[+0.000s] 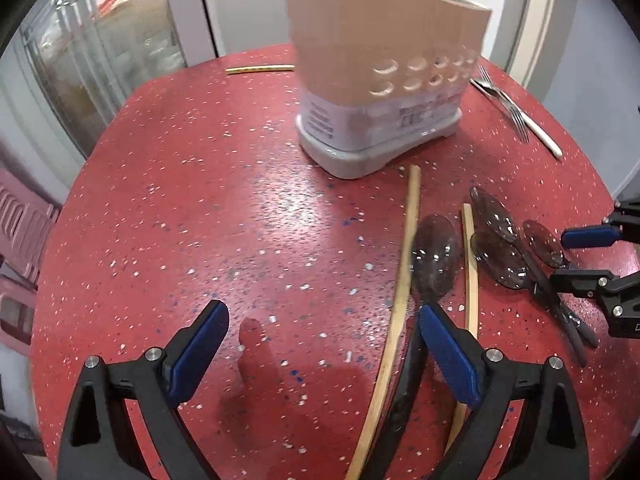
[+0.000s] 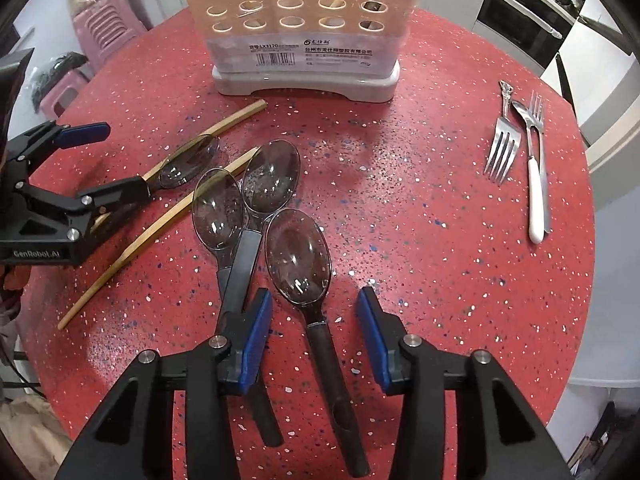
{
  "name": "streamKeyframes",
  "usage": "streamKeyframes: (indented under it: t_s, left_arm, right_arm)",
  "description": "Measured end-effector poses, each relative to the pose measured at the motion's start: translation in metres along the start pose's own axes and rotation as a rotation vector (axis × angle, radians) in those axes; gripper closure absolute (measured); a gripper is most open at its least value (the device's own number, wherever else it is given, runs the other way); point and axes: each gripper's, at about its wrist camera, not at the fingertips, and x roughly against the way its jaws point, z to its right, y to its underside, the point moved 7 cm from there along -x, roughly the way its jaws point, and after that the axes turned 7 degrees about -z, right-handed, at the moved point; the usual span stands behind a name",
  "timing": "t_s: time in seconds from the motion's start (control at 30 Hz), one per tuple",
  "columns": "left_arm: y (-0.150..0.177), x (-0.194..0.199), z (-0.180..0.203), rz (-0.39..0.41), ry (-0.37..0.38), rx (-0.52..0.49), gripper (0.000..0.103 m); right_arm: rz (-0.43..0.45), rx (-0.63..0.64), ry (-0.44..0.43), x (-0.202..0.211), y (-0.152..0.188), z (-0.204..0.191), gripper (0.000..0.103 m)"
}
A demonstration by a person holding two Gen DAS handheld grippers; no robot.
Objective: Organize utensils
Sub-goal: 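Grasp a dark spoon by its handle with the right tool while the left tool grasps a wooden chopstick, then lift and carry the spoon and chopstick over the beige holder with both tools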
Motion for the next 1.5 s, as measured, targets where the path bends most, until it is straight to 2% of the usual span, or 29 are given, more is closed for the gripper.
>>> streamKeyframes:
  t_s: [0.27, 0.43, 0.53, 0.7, 0.77, 0.87, 0.9, 0.97, 1.2, 1.4, 1.5]
  left_arm:
    - [0.007, -0.007, -0.002, -0.023, -0.017, -0.027, 0.0]
    - [-0.001, -0.008, 0.009, -0.018, -0.025, -0.057, 0.0]
    - [-0.006, -0.008, 0.015, -0.025, -0.004, -0.066, 0.0]
    - [-0.013, -0.005, 0.033, -0.044, 0.031, -0.102, 0.02]
    - [-0.013, -0.002, 0.04, -0.056, 0.036, -0.131, 0.028]
    - [-0.012, 0.001, 0.055, -0.088, 0.089, -0.18, 0.057]
    - [-0.01, 0.001, 0.059, -0.091, 0.095, -0.194, 0.073]
    - [-0.008, 0.005, 0.061, -0.083, 0.077, -0.215, 0.074]
    - [0.0, 0.044, 0.042, 0.083, 0.12, -0.064, 0.074]
    - [0.012, 0.088, 0.023, 0.211, 0.144, 0.026, 0.074]
    - [-0.003, 0.114, 0.018, 0.284, 0.161, 0.048, 0.074]
  right_arm:
    - [0.008, 0.012, 0.0, 0.001, 0.006, 0.004, 0.055]
    - [0.005, 0.014, 0.003, 0.002, 0.006, 0.004, 0.055]
    - [-0.002, 0.014, 0.005, 0.001, 0.003, 0.003, 0.055]
    - [-0.019, 0.025, 0.01, 0.0, -0.007, -0.002, 0.056]
    - [-0.028, 0.037, 0.011, -0.001, -0.01, -0.005, 0.06]
    - [-0.04, 0.047, 0.003, -0.001, -0.011, -0.008, 0.07]
    - [-0.042, 0.049, 0.007, -0.002, -0.011, -0.008, 0.07]
    - [-0.031, 0.047, 0.019, -0.002, -0.011, -0.009, 0.07]
    - [0.058, -0.03, 0.019, 0.016, -0.007, 0.01, 0.07]
    - [0.146, -0.094, -0.028, 0.037, -0.01, 0.021, 0.07]
    - [0.191, -0.127, -0.057, 0.05, -0.012, 0.026, 0.07]
